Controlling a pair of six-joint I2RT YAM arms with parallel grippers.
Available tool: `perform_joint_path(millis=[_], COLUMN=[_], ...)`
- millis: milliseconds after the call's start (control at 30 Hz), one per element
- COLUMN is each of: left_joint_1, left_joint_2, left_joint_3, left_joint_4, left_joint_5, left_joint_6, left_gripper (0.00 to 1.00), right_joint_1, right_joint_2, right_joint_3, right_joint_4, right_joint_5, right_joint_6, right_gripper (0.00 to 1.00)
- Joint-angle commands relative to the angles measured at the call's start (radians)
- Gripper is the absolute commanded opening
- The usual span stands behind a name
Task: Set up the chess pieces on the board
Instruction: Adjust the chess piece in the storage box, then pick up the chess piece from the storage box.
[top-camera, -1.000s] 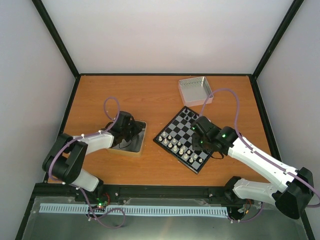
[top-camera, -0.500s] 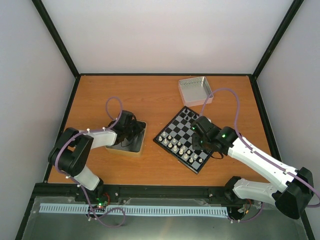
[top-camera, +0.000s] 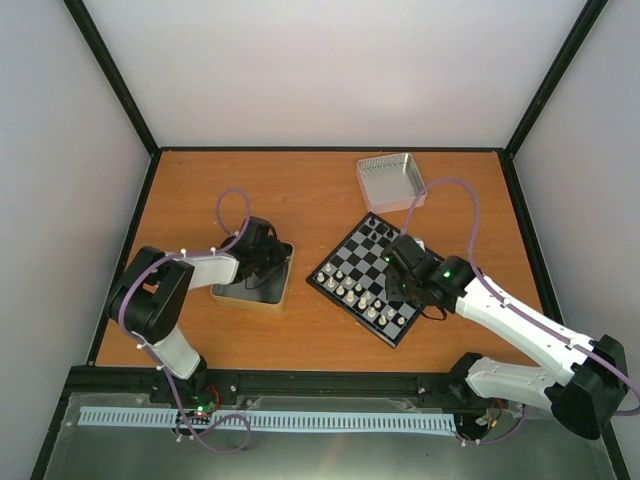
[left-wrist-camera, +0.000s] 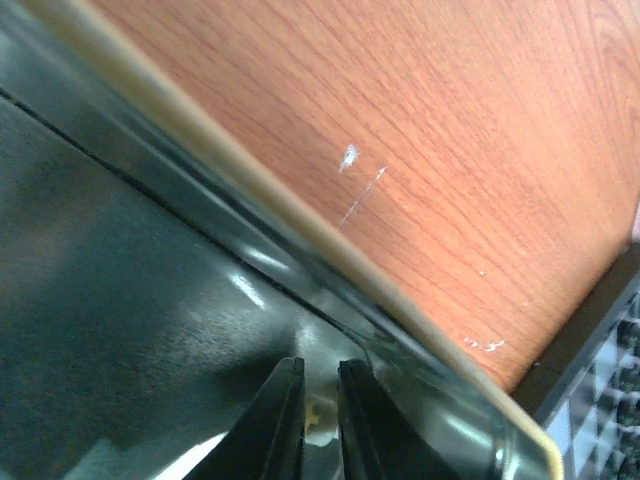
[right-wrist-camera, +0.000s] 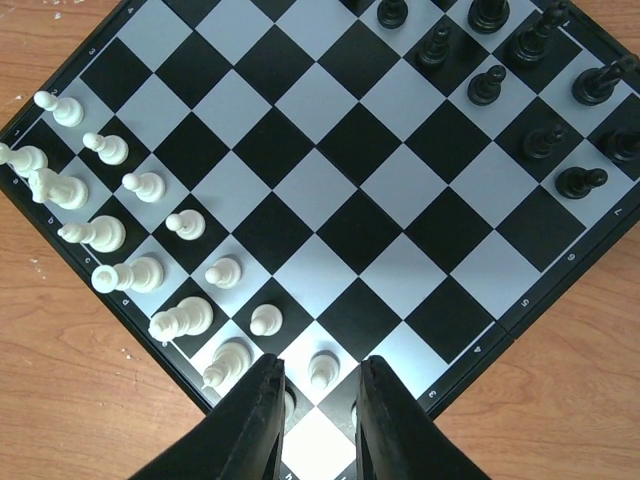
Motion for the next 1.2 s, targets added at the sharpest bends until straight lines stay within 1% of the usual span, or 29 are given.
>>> perform_joint_path(millis=[0,100,267,333,400,467,633,667,833,900,1067,1167], left_joint_1=[0.003,-0.002,-0.002,-0.002,-0.002,-0.002,-0.002,-0.002,-0.002,-0.002,-0.002,0.001], left_joint_2=[0.005,-0.016,-0.090,-0.120,-0.145,-0.163,-0.188,-0.192,-0.200,-0.196,-0.178,-0.149], left_joint_3=[0.026,0.023,0.003,-0.003,-0.010,-0.016,-0.017,-0.015,-0.029,-0.031,-0.026,-0.010], left_joint_4=[-0.071,-0.103,-0.166,-0.186,-0.196,-0.205,-0.218,-0.232,-0.280,-0.309,-0.355,-0.352], left_joint_5=[-0.065,-0.120,-0.227,-0.247,-0.259,-0.256,-0.190,-0.185,-0.146,-0.148,-0.208,-0.210], left_joint_6=[0.068,0.102,0.167,0.201,0.229,0.253,0.271,0.267,0.298,0.317,0.347,0.373], left_gripper=[0.09,0.05,0.05,0.06,0.09,0.15,0.36,0.38,0.42,0.46,0.49,0.48], right_joint_1=[-0.007,-0.007,-0.007,-0.007,-0.007,-0.007,-0.007,-0.006,-0.007,-0.007,-0.006,-0.006], right_joint_2=[-0.025,-0.025,-0.033,-0.037,-0.043,-0.045,-0.043,-0.043,-0.052,-0.055,-0.052,-0.050], right_joint_3=[-0.017,-0.019,-0.022,-0.023,-0.028,-0.031,-0.035,-0.035,-0.043,-0.055,-0.068,-0.073], right_joint_4=[0.029,0.031,0.028,0.029,0.032,0.036,0.043,0.042,0.051,0.064,0.086,0.094], right_joint_5=[0.040,0.048,0.064,0.066,0.068,0.067,0.058,0.058,0.050,0.040,0.021,0.013], right_joint_6=[0.024,0.023,0.024,0.025,0.027,0.029,0.033,0.033,0.044,0.050,0.057,0.056], right_gripper=[0.22,0.21,0.21,0.21,0.21,0.21,0.21,0.21,0.21,0.21,0.21,0.21])
